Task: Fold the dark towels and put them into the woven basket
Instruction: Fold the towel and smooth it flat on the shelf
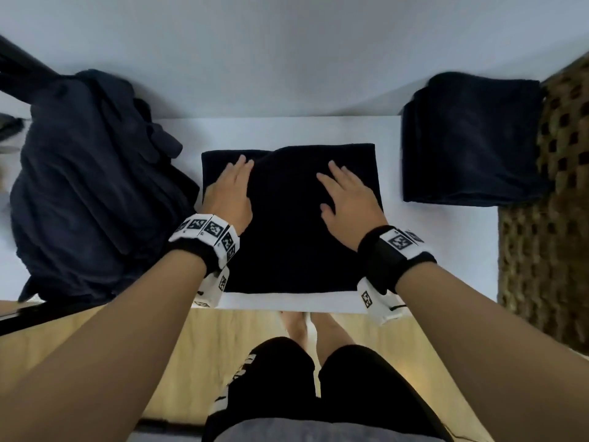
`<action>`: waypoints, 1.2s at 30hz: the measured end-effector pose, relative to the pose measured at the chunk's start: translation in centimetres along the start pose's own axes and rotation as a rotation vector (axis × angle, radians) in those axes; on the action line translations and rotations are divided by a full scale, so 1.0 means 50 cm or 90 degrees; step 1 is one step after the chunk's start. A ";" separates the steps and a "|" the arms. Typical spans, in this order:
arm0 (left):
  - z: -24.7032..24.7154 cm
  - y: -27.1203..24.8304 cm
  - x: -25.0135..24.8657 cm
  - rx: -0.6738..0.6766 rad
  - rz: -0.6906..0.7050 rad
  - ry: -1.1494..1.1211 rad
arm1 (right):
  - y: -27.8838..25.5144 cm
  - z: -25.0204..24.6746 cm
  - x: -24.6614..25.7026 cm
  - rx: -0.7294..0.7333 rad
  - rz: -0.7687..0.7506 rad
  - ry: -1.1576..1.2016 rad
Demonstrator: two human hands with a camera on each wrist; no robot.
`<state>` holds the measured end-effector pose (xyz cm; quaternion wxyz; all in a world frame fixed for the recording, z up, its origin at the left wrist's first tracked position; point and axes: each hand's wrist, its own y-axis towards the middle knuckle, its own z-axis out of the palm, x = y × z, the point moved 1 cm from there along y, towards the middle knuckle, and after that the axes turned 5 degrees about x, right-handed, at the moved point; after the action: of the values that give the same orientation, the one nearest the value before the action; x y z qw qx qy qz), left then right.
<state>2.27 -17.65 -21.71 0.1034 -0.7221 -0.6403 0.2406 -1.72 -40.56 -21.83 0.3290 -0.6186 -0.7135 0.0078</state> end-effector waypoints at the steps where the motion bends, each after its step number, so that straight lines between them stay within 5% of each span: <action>1: 0.008 0.010 0.008 0.019 -0.012 0.016 | 0.015 0.003 -0.007 0.031 0.008 -0.025; 7: 0.032 0.018 0.024 0.056 -0.188 0.058 | -0.017 0.005 -0.066 0.059 0.254 -0.082; 9: 0.024 0.029 0.006 0.024 -0.186 0.068 | -0.019 -0.003 -0.058 0.046 0.274 -0.089; 13: 0.017 0.066 -0.030 0.035 0.003 0.071 | 0.038 -0.011 -0.010 -0.028 0.083 -0.126; 16: 0.027 0.092 -0.025 0.097 0.010 0.081 | 0.087 0.004 0.014 0.060 -0.037 -0.124; 24: 0.026 0.113 -0.001 0.032 -0.144 0.068 | 0.089 -0.029 -0.079 0.048 0.183 -0.139; 28: 0.017 0.081 -0.037 -0.034 0.049 0.091 | 0.075 -0.046 -0.050 -0.033 0.095 -0.139; 31: 0.035 0.039 -0.057 0.094 0.108 0.074 | 0.042 -0.020 -0.017 0.033 -0.026 -0.096; 33: 0.054 0.008 -0.053 0.178 0.057 0.101 | 0.008 0.007 -0.019 0.124 -0.009 -0.100; 36: 0.076 -0.030 -0.050 0.186 0.055 0.123 | -0.042 0.031 -0.044 0.126 0.015 -0.131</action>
<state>-1.04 -20.44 -23.76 0.2580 -0.7459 -0.5541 0.2646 -4.27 -42.41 -23.15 0.3135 -0.5873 -0.7319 0.1454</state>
